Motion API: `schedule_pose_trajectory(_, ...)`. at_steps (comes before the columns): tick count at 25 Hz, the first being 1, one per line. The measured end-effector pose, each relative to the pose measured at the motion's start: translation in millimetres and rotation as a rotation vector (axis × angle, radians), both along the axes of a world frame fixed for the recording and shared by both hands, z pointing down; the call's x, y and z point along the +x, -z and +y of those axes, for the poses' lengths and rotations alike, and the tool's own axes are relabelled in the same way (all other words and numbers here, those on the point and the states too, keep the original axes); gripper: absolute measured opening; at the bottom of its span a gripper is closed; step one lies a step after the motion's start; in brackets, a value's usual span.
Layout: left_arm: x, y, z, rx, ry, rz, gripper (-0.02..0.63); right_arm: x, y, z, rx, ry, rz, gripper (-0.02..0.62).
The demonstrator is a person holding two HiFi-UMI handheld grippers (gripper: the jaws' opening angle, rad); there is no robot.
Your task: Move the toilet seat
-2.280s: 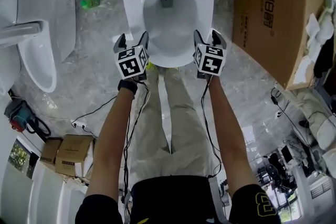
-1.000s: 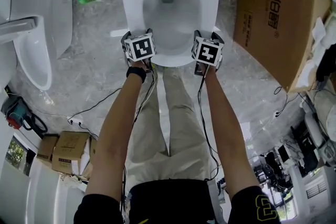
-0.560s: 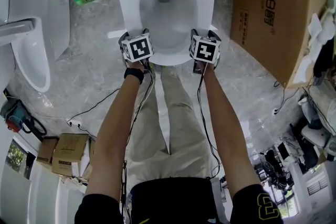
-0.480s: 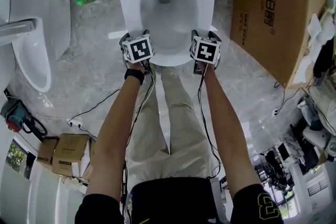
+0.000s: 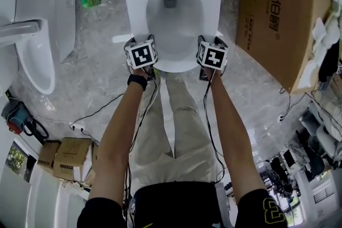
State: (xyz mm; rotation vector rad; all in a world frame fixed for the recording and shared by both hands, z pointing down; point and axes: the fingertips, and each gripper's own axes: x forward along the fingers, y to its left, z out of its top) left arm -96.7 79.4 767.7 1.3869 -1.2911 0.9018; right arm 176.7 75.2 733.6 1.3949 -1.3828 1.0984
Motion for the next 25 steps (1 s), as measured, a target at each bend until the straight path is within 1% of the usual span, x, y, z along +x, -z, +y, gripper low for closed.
schedule_pose_trajectory(6, 1.4, 27.3, -6.4, 0.029, -0.032, 0.018, 0.304, -2.1, 15.5, -3.0, 0.02, 0.001, -0.033, 0.279)
schedule_pose_trajectory(16, 1.5, 50.1, -8.4, 0.032, -0.053, 0.08, 0.304, -3.4, 38.0, -6.1, 0.037, -0.002, -0.075, 0.275)
schedule_pose_trajectory(25, 1.0, 70.7, -11.4, 0.048, -0.043, 0.112, 0.301, -5.8, 59.2, -9.6, 0.069, 0.024, -0.124, 0.272)
